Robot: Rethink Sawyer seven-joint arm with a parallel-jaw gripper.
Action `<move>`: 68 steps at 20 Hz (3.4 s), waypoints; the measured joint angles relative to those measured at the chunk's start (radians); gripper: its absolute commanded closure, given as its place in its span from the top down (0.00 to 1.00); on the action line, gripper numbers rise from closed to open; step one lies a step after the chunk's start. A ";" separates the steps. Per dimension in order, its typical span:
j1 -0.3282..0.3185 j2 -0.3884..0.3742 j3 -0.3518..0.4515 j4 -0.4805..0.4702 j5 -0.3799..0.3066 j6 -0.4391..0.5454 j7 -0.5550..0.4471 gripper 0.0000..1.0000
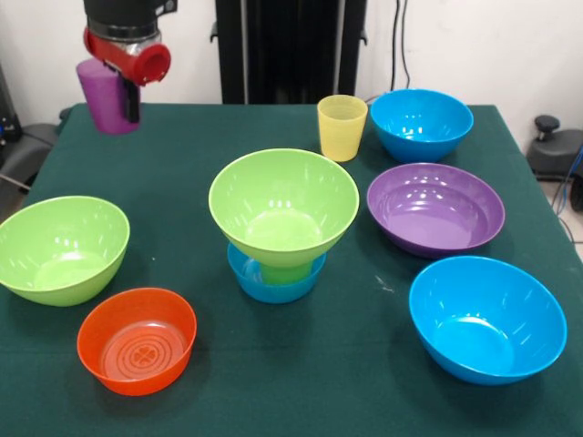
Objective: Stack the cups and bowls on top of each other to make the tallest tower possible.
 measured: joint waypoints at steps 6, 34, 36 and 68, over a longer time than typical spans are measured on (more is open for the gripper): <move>0.040 -0.039 0.015 -0.002 0.028 0.065 0.000 0.00; 0.347 -0.051 0.025 -0.244 0.063 0.387 0.000 0.00; 0.375 -0.047 0.024 -0.284 0.063 0.447 0.000 0.00; 0.479 0.177 -0.069 -0.471 0.085 0.674 0.000 0.00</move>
